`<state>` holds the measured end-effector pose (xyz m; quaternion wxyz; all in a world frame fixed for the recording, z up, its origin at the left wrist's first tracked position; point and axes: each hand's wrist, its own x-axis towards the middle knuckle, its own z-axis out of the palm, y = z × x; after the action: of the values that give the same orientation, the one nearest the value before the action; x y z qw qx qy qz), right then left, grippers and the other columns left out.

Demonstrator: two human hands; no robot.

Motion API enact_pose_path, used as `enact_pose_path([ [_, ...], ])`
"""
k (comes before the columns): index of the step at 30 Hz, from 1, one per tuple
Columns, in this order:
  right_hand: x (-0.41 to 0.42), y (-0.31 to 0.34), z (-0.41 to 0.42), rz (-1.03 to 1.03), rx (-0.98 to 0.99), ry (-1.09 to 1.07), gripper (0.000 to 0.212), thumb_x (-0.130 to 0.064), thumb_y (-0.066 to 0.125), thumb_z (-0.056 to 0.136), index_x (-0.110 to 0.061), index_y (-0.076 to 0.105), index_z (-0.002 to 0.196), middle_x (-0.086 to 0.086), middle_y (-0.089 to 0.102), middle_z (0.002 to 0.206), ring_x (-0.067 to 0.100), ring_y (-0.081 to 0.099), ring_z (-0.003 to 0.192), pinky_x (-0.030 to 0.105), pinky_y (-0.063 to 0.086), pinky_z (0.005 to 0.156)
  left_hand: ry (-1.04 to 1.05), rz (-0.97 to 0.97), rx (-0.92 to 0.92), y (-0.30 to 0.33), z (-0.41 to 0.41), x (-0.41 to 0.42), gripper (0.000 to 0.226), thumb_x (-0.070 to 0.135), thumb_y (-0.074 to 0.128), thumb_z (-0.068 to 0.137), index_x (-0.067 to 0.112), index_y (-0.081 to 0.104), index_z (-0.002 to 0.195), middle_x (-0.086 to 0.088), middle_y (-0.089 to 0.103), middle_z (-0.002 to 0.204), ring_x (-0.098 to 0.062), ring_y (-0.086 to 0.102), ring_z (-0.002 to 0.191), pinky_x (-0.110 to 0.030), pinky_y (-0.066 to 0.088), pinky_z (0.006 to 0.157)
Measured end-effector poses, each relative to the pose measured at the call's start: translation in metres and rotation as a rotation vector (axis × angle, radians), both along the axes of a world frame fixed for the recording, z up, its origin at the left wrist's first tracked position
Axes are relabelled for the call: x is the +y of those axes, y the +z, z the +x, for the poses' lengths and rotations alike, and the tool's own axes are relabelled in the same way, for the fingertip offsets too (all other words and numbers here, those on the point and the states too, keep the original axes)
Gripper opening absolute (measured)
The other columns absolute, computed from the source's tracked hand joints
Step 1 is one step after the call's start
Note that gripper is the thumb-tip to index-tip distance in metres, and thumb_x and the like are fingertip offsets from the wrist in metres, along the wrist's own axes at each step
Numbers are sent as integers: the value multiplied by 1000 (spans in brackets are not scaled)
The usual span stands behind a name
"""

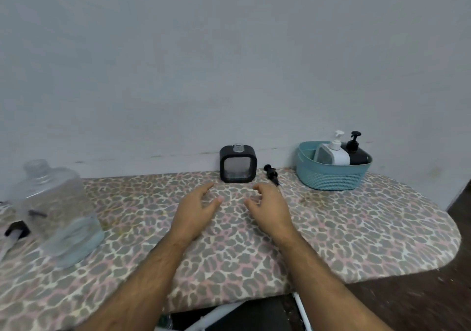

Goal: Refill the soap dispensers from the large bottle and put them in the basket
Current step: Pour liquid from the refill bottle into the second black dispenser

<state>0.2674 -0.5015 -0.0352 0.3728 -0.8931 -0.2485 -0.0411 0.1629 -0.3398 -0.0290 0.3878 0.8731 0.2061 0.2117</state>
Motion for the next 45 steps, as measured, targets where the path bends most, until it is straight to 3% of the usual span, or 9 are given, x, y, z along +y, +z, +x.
enact_pose_path([
  [5,24,16,24,97,51,11,64,-28,71,86,-19,42,143,1,50,140,16,53,122,30,44,100,-20,-113,-39,7,22,21,65,41,66,91,26,40,148,2,46,150,-15,48,132,-38,42,108],
  [9,37,25,59,201,124,-39,89,-26,74,81,-19,24,154,7,40,150,24,43,136,43,41,111,-37,-235,-60,13,54,33,72,38,68,90,26,32,152,0,40,154,-16,43,136,-42,43,108],
  [12,44,28,81,192,167,1,97,-22,75,83,-17,14,158,6,35,156,23,38,140,34,36,112,-63,-279,-84,14,76,37,78,32,72,88,22,29,153,2,39,154,-15,41,138,-40,42,109],
  [17,57,25,101,203,251,62,86,-10,67,84,-21,21,155,-4,52,128,15,54,107,25,45,84,-164,-302,-102,10,103,39,63,16,70,89,28,41,144,30,51,111,-3,52,116,-15,44,86],
  [22,66,11,107,281,247,82,67,-8,62,91,-22,31,149,0,60,126,17,59,109,19,46,77,-218,-329,-150,-4,114,38,62,14,65,92,47,38,138,30,58,116,14,57,104,-17,48,92],
  [27,66,5,103,339,254,59,65,-11,65,93,-23,33,148,1,63,125,18,61,110,27,50,88,-202,-365,-171,-10,109,36,64,13,63,93,52,38,137,29,60,117,5,59,111,-22,48,96],
  [31,58,9,88,308,248,59,63,-13,70,90,-24,37,143,-3,61,115,15,62,101,19,49,74,-209,-375,-185,-5,93,32,60,11,63,93,56,42,127,28,60,117,8,59,110,-17,48,90],
  [40,36,18,10,341,282,112,58,-11,75,86,-23,42,133,-8,61,109,8,64,95,18,53,70,-148,-396,-192,2,13,17,68,11,65,92,35,35,149,26,56,114,13,52,104,-17,44,89],
  [45,26,28,-40,374,269,185,61,-10,77,85,-22,42,133,-9,58,107,1,61,89,19,53,70,-128,-351,-215,12,-43,11,67,10,65,92,36,37,147,32,54,115,14,52,105,-9,42,86],
])
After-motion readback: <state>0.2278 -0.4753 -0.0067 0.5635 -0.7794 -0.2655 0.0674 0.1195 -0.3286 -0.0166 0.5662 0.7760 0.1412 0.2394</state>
